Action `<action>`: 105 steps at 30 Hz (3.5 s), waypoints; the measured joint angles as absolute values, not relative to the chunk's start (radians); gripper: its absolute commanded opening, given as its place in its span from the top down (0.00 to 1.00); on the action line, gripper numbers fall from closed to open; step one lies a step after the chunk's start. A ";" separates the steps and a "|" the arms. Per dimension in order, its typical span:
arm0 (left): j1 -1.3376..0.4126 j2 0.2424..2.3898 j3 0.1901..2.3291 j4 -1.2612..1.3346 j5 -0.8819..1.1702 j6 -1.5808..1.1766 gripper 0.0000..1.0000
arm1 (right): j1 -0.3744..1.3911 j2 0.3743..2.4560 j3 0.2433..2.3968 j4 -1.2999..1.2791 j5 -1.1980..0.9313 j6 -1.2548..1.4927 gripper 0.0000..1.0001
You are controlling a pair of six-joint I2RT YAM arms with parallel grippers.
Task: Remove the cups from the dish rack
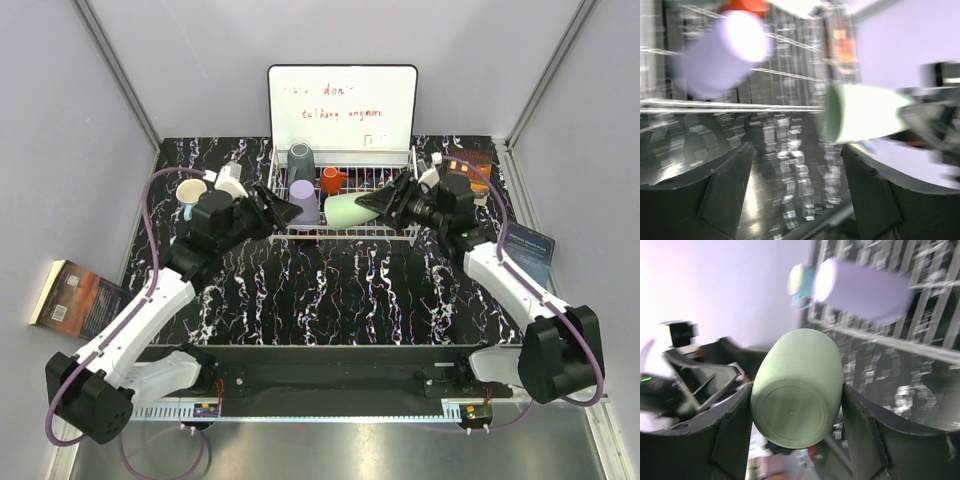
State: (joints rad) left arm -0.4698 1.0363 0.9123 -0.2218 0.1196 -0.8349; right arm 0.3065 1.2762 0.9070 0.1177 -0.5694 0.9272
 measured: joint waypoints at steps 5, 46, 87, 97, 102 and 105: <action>-0.508 1.026 0.803 0.017 0.206 -0.924 0.24 | 0.309 1.276 0.735 0.484 -0.683 1.163 1.00; -0.741 1.178 0.955 0.076 0.176 -0.883 1.00 | 0.374 1.229 0.764 0.417 -0.767 1.156 0.00; 0.045 1.404 1.110 -0.827 -0.245 -0.522 1.00 | 0.380 1.226 1.139 -0.486 -0.331 0.622 0.01; 0.127 1.562 1.116 -0.758 -0.143 -0.516 1.00 | 0.380 1.226 1.134 -0.521 -0.329 0.599 0.01; 0.133 1.610 1.139 -0.746 -0.116 -0.516 1.00 | 0.380 1.226 1.133 -0.521 -0.329 0.594 0.01; 0.138 1.627 1.146 -0.739 -0.111 -0.514 1.00 | 0.380 1.226 1.133 -0.521 -0.324 0.593 0.01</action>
State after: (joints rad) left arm 0.1383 1.6268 1.1461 -0.7391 -0.1112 -0.5140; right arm 0.3798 1.2263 1.1328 -0.5209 -0.3244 0.5930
